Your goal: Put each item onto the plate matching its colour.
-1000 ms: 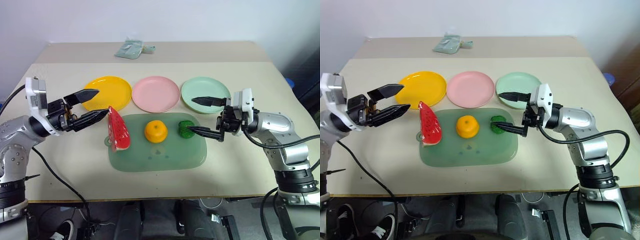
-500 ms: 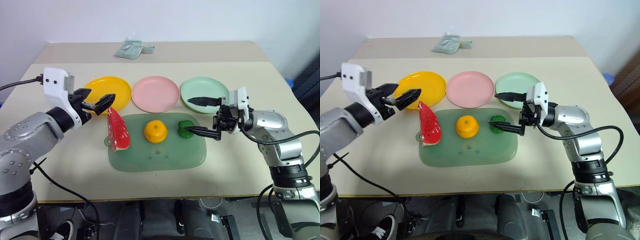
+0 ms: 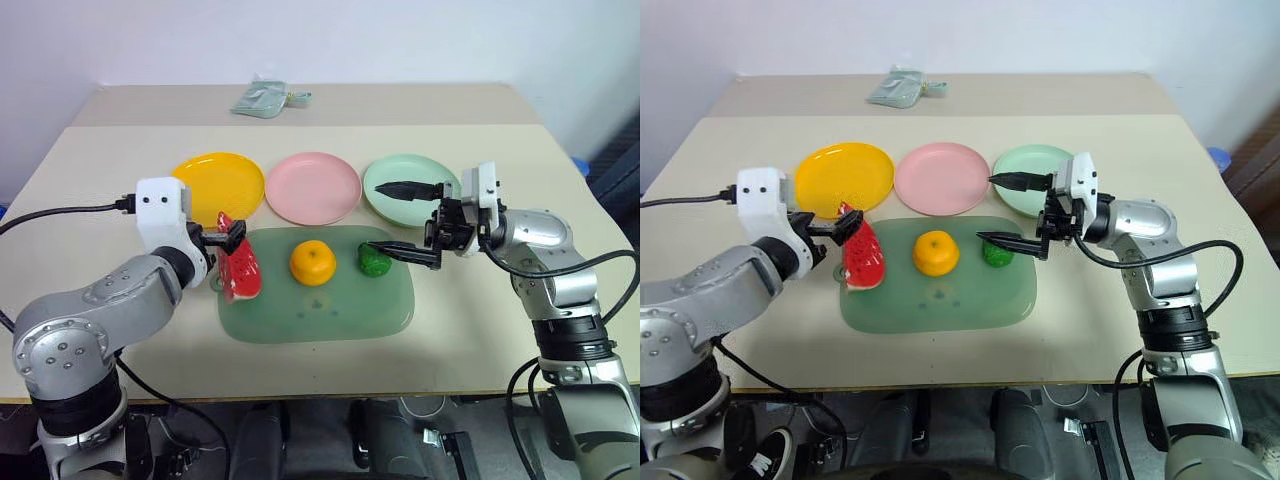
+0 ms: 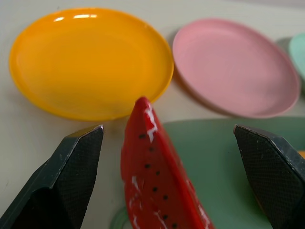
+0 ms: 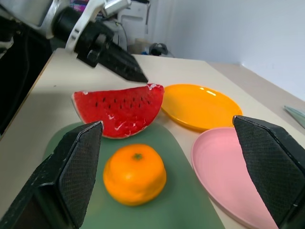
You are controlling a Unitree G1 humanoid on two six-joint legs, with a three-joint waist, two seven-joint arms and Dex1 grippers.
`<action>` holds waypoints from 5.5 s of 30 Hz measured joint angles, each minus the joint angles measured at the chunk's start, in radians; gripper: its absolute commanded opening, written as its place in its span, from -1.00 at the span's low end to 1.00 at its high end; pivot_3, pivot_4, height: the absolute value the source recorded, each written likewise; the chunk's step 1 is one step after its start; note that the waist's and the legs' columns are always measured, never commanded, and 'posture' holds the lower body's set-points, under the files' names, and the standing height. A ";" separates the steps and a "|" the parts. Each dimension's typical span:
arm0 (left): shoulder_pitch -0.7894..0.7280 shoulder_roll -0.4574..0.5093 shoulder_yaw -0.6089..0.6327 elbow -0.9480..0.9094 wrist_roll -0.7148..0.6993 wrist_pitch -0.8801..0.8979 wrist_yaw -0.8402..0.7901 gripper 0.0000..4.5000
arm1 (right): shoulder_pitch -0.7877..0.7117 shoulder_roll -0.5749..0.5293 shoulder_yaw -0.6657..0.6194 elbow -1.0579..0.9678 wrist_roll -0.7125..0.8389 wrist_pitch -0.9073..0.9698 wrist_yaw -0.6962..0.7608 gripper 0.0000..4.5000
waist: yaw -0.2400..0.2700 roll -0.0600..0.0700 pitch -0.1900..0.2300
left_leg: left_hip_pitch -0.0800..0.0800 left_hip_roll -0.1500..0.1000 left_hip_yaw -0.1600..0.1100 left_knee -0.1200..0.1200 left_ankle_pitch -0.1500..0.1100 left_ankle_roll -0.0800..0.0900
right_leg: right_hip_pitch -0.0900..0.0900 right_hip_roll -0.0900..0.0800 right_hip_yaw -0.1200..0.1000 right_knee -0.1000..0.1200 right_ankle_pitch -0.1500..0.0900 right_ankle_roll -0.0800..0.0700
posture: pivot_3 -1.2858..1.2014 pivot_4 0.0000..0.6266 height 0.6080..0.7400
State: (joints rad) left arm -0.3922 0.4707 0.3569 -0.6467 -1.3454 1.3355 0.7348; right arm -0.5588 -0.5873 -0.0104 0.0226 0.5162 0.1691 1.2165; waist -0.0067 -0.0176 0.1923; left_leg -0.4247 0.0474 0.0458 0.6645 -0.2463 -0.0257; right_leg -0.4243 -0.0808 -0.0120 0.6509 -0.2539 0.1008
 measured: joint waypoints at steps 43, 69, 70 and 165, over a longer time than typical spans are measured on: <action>-0.116 0.106 -0.222 0.095 0.404 -0.225 -0.479 -0.77 | 0.028 0.008 -0.003 -0.058 -0.022 0.019 -0.104 1.00 | 0.019 0.000 0.000 | 0.000 -0.001 0.001 0.000 0.000 0.000 | 0.000 0.001 0.000 -0.001 0.000 0.000 | 0.03 -0.52 1.00; -0.723 -0.270 -0.411 1.530 1.054 -1.072 -1.178 0.26 | -0.039 0.071 -0.033 0.090 -0.229 -0.083 -0.405 1.00 | 0.016 0.000 0.000 | -0.002 -0.001 0.003 -0.001 0.000 0.001 | -0.001 0.001 0.000 -0.004 0.001 0.003 | 0.03 -0.52 1.00; -0.722 -0.271 -0.409 1.538 1.059 -1.079 -1.189 0.46 | -0.038 0.071 -0.033 0.089 -0.229 -0.084 -0.405 1.00 | 0.016 0.000 0.000 | -0.002 -0.001 0.003 -0.001 0.000 0.001 | -0.001 0.001 0.000 -0.004 0.001 0.003 | 0.03 -0.52 1.00; -0.386 -0.058 -0.151 1.200 1.033 -1.351 -1.362 0.99 | 0.055 -0.028 -0.005 -0.069 -0.085 0.078 -0.199 1.00 | 0.016 0.000 0.000 | -0.001 -0.001 0.003 0.000 0.000 0.001 | 0.000 0.001 0.001 -0.003 0.002 0.004 | 0.03 -0.52 1.00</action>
State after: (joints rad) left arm -0.7786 0.4124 0.2062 0.5534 -0.3128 -0.0158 -0.6273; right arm -0.5036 -0.6154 -0.0149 -0.0460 0.4312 0.2469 1.0173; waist 0.0095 -0.0179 0.1926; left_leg -0.4259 0.0468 0.0493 0.6649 -0.2465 -0.0252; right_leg -0.4244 -0.0800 -0.0110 0.6475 -0.2518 0.1045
